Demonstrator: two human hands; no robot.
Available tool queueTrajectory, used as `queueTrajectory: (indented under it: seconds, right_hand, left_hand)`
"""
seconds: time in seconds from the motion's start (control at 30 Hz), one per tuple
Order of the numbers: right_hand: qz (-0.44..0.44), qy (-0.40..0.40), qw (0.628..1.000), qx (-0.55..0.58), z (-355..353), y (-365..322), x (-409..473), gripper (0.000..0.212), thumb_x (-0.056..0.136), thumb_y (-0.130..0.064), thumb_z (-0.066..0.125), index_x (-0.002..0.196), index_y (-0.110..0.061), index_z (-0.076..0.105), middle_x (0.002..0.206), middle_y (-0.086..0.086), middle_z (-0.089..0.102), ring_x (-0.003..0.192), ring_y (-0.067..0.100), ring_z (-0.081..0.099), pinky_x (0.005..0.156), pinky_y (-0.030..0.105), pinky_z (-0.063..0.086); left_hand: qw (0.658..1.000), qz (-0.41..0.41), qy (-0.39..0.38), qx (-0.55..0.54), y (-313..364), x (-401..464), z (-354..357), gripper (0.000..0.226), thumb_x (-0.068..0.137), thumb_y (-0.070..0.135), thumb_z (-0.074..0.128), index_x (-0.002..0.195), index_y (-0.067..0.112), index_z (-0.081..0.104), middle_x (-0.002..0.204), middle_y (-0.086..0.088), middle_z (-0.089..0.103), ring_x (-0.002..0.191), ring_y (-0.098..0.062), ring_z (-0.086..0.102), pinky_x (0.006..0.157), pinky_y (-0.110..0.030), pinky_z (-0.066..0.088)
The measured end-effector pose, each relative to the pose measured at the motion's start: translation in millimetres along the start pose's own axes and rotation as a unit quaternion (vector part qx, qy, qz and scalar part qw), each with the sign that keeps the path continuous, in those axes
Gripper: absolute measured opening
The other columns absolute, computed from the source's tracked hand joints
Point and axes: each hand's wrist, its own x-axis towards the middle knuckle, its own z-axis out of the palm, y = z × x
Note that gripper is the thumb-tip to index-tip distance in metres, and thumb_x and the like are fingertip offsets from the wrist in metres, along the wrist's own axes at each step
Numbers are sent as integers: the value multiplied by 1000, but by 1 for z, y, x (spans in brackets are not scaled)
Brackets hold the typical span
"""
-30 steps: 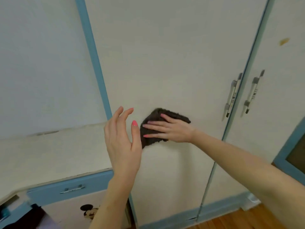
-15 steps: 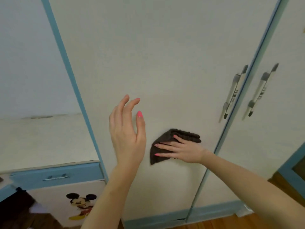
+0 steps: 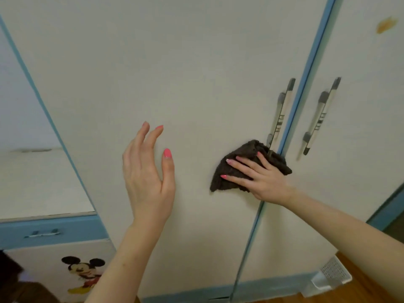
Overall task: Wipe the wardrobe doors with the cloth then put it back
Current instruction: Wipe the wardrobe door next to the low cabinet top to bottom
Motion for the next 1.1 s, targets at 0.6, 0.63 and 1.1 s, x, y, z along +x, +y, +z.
queueTrajectory:
  seconds: [0.6, 0.63, 1.1]
  right_hand:
    - [235, 190, 953, -7, -23, -11, 79, 54, 94, -36, 51, 144, -18, 41, 151, 20, 32, 142, 38, 24, 114, 61, 12]
    - [238, 195, 951, -10, -19, -12, 81, 55, 95, -37, 49, 145, -17, 39, 152, 22, 30, 143, 38, 22, 115, 61, 10]
    - [68, 120, 990, -32, 102, -176, -20, 55, 99, -38, 37, 151, -26, 25, 159, 7, 16, 148, 25, 12, 118, 51, 11]
  left_hand:
    - [989, 125, 81, -12, -75, -51, 28, 40, 94, 26, 38, 133, 17, 46, 144, -7, 39, 130, -26, 36, 109, -33, 24]
    - [988, 128, 81, -5, -82, -57, 31, 41, 94, 28, 37, 133, 18, 46, 145, -6, 39, 130, -26, 35, 109, -30, 22]
    - [970, 200, 111, 82, -152, -137, 64, 47, 91, 43, 30, 134, 29, 43, 148, -1, 35, 140, -21, 22, 108, -52, 27]
